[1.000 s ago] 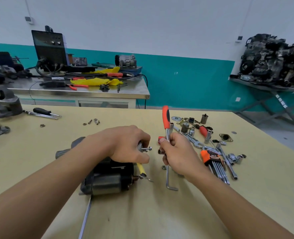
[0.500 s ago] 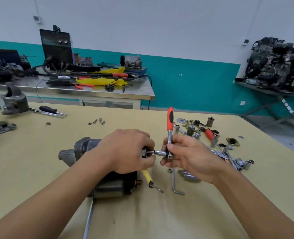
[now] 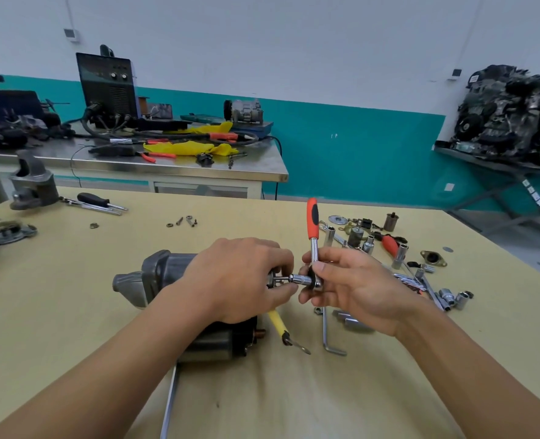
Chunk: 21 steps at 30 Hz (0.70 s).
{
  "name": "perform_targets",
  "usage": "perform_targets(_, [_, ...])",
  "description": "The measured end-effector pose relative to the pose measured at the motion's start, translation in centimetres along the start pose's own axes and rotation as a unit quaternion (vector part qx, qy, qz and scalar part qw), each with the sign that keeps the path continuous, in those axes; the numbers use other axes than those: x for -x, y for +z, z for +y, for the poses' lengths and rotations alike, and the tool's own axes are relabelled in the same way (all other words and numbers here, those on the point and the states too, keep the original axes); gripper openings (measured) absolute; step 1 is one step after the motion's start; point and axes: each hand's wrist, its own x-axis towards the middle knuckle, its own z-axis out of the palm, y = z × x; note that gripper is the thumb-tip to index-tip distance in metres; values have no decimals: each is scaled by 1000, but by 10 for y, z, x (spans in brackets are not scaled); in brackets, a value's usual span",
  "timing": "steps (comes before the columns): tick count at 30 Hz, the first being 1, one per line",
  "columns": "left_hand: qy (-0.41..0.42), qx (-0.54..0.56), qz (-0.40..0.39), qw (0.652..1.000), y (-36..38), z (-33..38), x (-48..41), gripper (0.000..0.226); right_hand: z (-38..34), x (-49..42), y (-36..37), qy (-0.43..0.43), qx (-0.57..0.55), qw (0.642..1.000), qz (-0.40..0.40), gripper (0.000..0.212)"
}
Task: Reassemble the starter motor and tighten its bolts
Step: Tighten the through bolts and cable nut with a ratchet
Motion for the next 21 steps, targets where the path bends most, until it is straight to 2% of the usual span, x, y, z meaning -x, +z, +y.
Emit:
perform_targets(7, [36, 0, -21, 999, -2, 1, 4, 24, 2, -1, 1, 27, -5, 1000, -12, 47])
perform_targets(12, [42, -8, -30, 999, -3, 1, 4, 25, -5, 6, -11, -75, 145, 987, 8, 39])
perform_targets(15, [43, -13, -24, 999, -2, 1, 5, 25, -5, 9, -12, -124, 162, 979, -3, 31])
perform_targets(17, [36, -16, -18, 999, -1, 1, 5, 27, -5, 7, -7, -111, 144, 983, 16, 30])
perform_targets(21, [29, -13, -17, 999, 1, 2, 5, 34, 3, -2, 6, 14, 48, 997, 53, 43])
